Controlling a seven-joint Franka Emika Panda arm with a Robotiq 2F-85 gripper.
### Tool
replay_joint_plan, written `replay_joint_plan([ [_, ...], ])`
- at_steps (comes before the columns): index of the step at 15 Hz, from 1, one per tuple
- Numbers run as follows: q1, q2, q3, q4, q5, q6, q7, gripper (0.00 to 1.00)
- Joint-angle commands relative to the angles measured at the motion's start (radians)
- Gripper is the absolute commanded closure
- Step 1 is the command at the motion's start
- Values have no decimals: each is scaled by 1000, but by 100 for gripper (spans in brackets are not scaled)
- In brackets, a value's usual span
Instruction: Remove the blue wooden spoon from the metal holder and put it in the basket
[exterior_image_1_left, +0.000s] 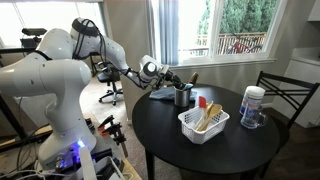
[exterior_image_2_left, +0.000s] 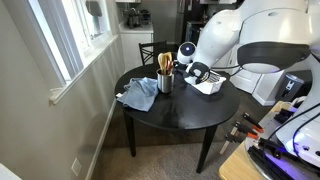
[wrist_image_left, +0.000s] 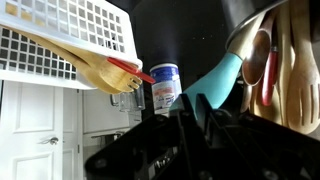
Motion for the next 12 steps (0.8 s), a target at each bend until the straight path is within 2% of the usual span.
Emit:
replay_joint_plan([
  [1, -10, 3, 5, 9, 25, -11, -48, 75],
  [2, -16, -1, 9, 9, 22, -4, -52, 91],
  [3, -23, -3, 15, 7, 16, 21, -63, 88],
  [5, -38, -11, 28, 5, 7, 63, -103, 96],
  [6, -45, -13, 35, 6, 10, 76, -123, 94],
  [7, -53, -15, 43, 8, 13, 89, -143, 95],
  [8, -59, -14, 49, 12, 17, 97, -160, 74],
  [12, -89, -16, 72, 29, 31, 113, -222, 49],
])
